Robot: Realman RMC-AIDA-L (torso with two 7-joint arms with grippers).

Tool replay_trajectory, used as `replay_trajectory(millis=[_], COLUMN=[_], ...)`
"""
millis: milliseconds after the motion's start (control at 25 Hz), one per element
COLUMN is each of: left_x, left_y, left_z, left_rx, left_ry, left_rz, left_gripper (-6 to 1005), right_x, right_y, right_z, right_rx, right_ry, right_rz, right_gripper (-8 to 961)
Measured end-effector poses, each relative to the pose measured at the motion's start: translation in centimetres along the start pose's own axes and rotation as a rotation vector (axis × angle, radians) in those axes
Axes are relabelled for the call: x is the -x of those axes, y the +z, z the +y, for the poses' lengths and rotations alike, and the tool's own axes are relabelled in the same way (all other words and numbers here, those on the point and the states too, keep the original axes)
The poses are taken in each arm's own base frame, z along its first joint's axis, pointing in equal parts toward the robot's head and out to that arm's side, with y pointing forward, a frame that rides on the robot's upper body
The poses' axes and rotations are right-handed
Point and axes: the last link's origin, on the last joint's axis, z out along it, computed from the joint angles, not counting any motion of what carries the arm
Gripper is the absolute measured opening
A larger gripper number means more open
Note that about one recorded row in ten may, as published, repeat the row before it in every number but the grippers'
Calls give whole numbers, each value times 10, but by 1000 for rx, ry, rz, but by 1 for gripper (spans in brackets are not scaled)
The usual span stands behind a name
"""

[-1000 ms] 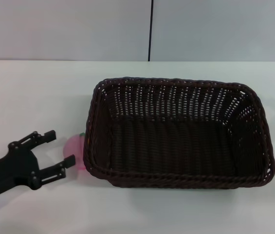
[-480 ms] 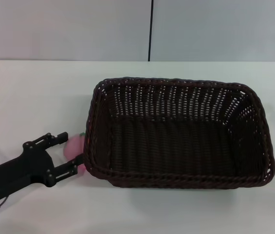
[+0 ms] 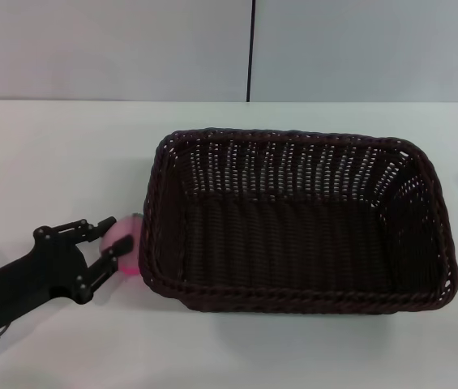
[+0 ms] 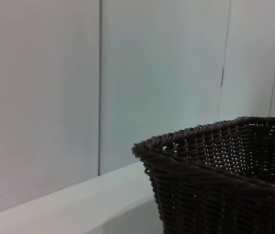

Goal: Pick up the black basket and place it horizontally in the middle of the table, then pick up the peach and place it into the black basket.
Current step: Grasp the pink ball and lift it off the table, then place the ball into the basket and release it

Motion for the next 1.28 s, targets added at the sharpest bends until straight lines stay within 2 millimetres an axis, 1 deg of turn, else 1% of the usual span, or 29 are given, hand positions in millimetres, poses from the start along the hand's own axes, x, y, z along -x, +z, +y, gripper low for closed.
replay_trajectory(millis=[40,200,240,320,400,480,520,560,600,640,680,720,760,800,920,960,1000,1120,1200,1280], left_x=[0,-6,-11,-14,-26,-36,-36,-46,-46,-56,-56,-61,-68,-68,-76,-79,-79,-79,-74,-73], left_y=[-1,-6,-10,-13,-20,-23,-23,-22,-22,-18,-18,-14,-6,-6,13,26,26,42,58,62], left_z=[0,-4,-8,-10,-18,-22,-22,-25,-25,-24,-24,-23,-20,-20,-12,-4,-4,7,19,21], left_rx=[-2,-32,-62,-76,-109,-123,-123,-120,-120,-89,-89,-68,-25,-25,68,130,130,178,207,215], left_ry=[-1,-5,-2,2,16,16,16,22,22,35,35,36,24,24,3,-12,-12,-39,-66,-71], left_rz=[4,50,87,109,174,225,225,281,281,334,334,356,389,389,411,420,420,430,405,391], left_gripper=[521,330,282,226,170,155,147,140,133,125,120,114,109,103,87,81,75,56,44,106], right_x=[0,0,0,0,0,0,0,0,0,0,1,1,1,1,1,1,1,1,0,-1], right_y=[0,-2,-2,-2,0,1,1,3,3,4,5,6,9,9,11,12,12,12,11,9], right_z=[0,-1,-1,-1,-1,-1,-1,-1,-1,-1,-2,-1,-1,-1,0,0,0,1,2,3], right_rx=[-2,-12,-13,-13,-9,-6,-6,-3,-3,0,2,5,14,14,25,27,27,30,29,23], right_ry=[3,4,3,3,3,2,2,2,2,2,2,2,1,1,2,3,3,4,10,20], right_rz=[1,-3,-4,-4,-6,-7,-7,-9,-9,-10,-11,-12,-16,-16,-19,-20,-20,-22,-25,-28], right_gripper=[557,557,557,557,557,557,557,557,557,557,557,557,557,557,557,557,557,557,557,557])
